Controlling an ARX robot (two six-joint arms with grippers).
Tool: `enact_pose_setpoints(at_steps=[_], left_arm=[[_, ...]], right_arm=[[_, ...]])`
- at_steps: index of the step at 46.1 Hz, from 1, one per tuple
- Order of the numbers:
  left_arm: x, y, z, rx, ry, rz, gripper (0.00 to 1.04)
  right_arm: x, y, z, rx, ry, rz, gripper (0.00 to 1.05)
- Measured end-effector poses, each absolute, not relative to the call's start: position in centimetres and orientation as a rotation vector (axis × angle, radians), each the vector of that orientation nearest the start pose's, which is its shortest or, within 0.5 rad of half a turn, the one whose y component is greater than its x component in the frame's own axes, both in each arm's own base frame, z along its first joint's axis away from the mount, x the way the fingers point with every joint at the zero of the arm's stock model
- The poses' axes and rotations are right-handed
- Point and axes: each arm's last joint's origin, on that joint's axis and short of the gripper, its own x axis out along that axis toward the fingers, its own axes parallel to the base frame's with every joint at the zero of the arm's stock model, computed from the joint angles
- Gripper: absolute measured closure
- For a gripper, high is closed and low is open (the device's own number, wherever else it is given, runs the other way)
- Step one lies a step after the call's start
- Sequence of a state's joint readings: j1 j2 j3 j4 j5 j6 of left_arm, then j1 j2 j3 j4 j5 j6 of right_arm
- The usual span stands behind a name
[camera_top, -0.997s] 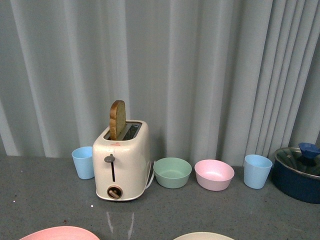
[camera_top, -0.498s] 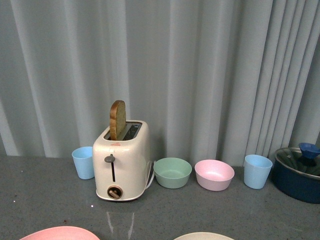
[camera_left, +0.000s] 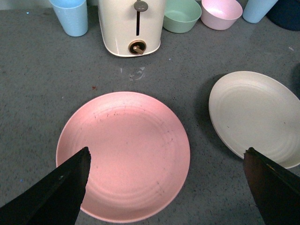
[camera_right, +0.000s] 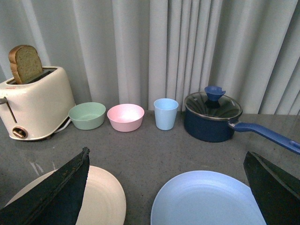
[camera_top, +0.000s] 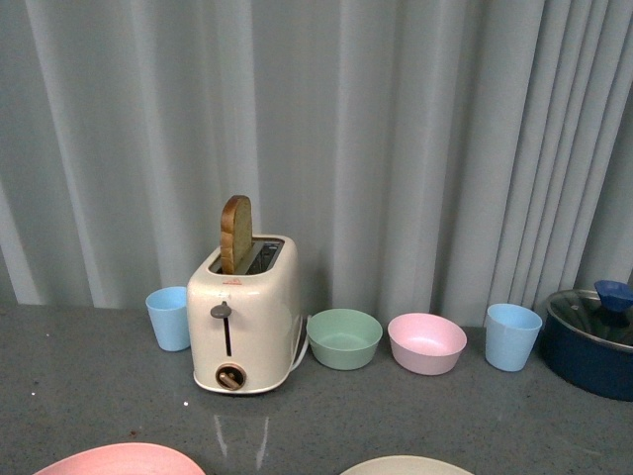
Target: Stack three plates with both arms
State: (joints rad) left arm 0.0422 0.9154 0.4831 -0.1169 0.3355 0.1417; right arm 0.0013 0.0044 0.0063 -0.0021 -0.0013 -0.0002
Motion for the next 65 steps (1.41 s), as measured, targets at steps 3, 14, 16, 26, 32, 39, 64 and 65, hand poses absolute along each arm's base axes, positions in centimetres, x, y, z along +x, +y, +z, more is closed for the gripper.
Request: enact_pose_setpoints(at_steps=[3,14,16,26,32,39,64,65], left_arm=[[21.6,-0.2,21.5,0.058,0.570,-0.320,0.07],[31.5,0.9,17.4,0.091,0.855,-0.295,0.07],[32.8,1.5,16.6,0.096,0.895,-0.286,0.07],[35.8,4.5,14.1,0.109,0.987,-0.258,0.07],[36.5,6.4,13.3,0.115,1.019,-0.238,0.07],[36.6,8.6,12.4,0.109,1.058,-0.229,0.07],[35.5,11.1,8.4,0.061,1.104,-0.237,0.07],[35.5,11.1,8.3,0.061,1.105,-0.238,0.07]], right_arm=[[9.8,0.0,16.5,0.000,0.000,0.003,0.07],[9.8,0.0,16.5,0.000,0.000,0.003,0.07],[9.8,0.0,16.5,0.000,0.000,0.003,0.07],[9.8,0.0,16.5,0.000,0.000,0.003,0.07],[9.8,0.0,16.5,0.000,0.000,0.003,0.07],[9.8,0.0,16.5,0.000,0.000,0.003,0.07],[9.8,0.0,16.5,0.000,0.000,0.002,0.07],[9.8,0.0,16.5,0.000,0.000,0.003,0.07]])
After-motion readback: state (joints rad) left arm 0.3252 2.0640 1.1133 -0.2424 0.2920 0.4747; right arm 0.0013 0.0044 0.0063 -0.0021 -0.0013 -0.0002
